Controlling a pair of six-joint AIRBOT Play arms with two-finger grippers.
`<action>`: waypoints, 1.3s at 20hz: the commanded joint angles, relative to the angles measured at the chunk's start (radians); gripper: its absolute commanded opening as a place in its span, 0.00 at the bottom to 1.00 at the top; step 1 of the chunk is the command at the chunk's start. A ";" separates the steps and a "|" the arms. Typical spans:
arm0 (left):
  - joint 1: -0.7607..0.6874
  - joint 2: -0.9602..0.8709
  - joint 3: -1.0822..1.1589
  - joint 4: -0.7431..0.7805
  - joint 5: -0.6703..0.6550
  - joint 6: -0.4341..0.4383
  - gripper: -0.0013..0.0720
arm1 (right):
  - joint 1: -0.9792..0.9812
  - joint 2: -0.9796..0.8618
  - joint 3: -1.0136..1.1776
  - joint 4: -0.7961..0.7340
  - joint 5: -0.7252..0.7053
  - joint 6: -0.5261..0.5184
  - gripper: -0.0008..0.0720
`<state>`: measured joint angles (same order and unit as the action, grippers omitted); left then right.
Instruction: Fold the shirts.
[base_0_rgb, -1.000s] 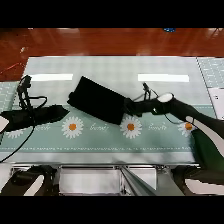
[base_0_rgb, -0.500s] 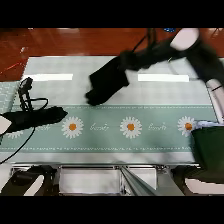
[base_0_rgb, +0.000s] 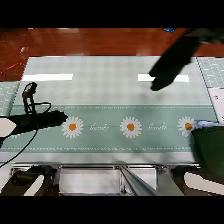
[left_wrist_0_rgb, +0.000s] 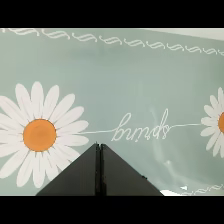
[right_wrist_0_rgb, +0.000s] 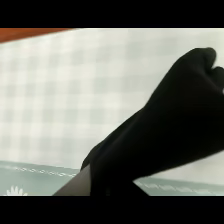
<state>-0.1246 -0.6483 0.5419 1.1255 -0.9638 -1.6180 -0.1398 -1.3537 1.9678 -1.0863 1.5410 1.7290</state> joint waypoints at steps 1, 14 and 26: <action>0.000 0.000 -0.003 0.001 0.050 0.010 0.05 | -0.213 0.093 0.013 -0.005 0.169 0.042 0.04; 0.000 0.000 -0.003 0.000 0.161 0.009 0.05 | -0.828 0.594 -0.631 -0.405 0.319 -0.103 0.04; 0.000 0.000 -0.003 0.000 0.276 0.009 0.05 | -0.980 0.695 -0.914 -0.743 0.304 -0.048 0.58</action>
<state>-0.1246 -0.6487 0.5396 1.1244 -0.7498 -1.6093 -1.1122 -0.6418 1.0824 -1.7924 1.8484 1.6703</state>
